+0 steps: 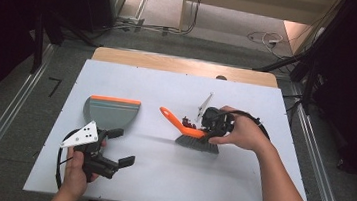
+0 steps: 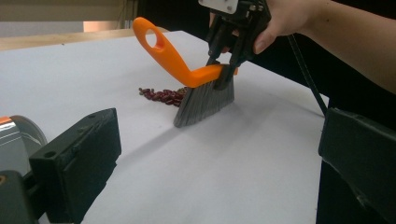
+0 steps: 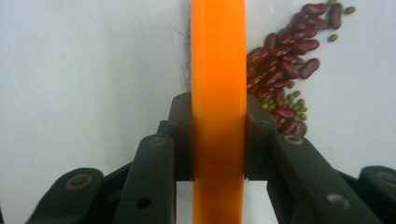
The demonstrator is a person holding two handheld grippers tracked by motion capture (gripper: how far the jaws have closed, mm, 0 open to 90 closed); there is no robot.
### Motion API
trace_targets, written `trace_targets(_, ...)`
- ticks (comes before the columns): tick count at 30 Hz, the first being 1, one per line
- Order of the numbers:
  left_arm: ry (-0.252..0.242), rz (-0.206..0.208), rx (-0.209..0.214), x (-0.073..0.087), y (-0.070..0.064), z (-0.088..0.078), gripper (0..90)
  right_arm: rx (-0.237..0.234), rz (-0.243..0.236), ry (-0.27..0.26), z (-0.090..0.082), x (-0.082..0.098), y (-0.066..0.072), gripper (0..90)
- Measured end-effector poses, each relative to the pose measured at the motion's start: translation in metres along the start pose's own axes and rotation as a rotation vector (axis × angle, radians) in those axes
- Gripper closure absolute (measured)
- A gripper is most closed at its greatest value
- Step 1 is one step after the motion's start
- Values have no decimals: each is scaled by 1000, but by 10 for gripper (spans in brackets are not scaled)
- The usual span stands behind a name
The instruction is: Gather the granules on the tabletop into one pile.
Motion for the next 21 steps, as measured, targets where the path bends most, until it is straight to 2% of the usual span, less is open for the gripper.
trace_targets(1, 1, 1, 1, 0, 0, 0, 4, -14, 12, 8, 0, 0, 1, 685)
trace_targets(3, 0, -1, 0, 0, 0, 0, 5, -6, 3, 4, 0, -2, -3, 685)
trace_targets(5, 0, 0, -1, 0, 0, 0, 4, -17, 20, 14, 0, -3, -3, 686)
trace_targets(7, 1, 0, -2, 0, 1, 0, 4, 8, 4, 7, -1, -5, -9, 686)
trace_targets(8, 2, 0, -2, 0, 1, 0, 4, -3, 15, 14, -1, -5, -8, 686)
trace_targets(9, 0, 1, -2, 0, 1, 0, 4, 12, 0, 5, -1, -6, -12, 685)
trace_targets(11, 1, 1, -2, 0, 1, 0, 4, -6, 28, 12, -1, -7, -10, 685)
trace_targets(12, -1, 0, -2, 0, 1, 0, 5, 0, 15, 5, -1, -8, -13, 685)
trace_targets(13, -1, 0, -2, 0, 1, 0, 5, -3, 22, 10, -1, -8, -13, 686)
trace_targets(14, -1, 0, -1, 0, 1, -1, 4, 12, 8, 1, -1, -10, -16, 685)
trace_targets(18, -4, -2, 1, 0, 1, -1, 4, 25, 23, 6, -2, -12, -18, 686)
trace_targets(19, -4, -2, 1, 0, 1, -1, 5, 25, 40, 14, -2, -11, -17, 686)
trace_targets(20, -4, -1, 1, 0, 1, -1, 4, 48, 14, 0, -2, -13, -22, 686)
trace_targets(21, -2, -1, 0, 0, 1, -1, 4, 52, 19, 2, -2, -13, -23, 686)
Point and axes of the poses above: each handheld gripper's, and its own axes: z roughly forward along the jaws, x roughly out of its underside, y roughly to its left, the point moved 9 cm from there along z, roughly forward along the jaws, and after that the axes turned 7 degrees about y, right-handed, at the moved point
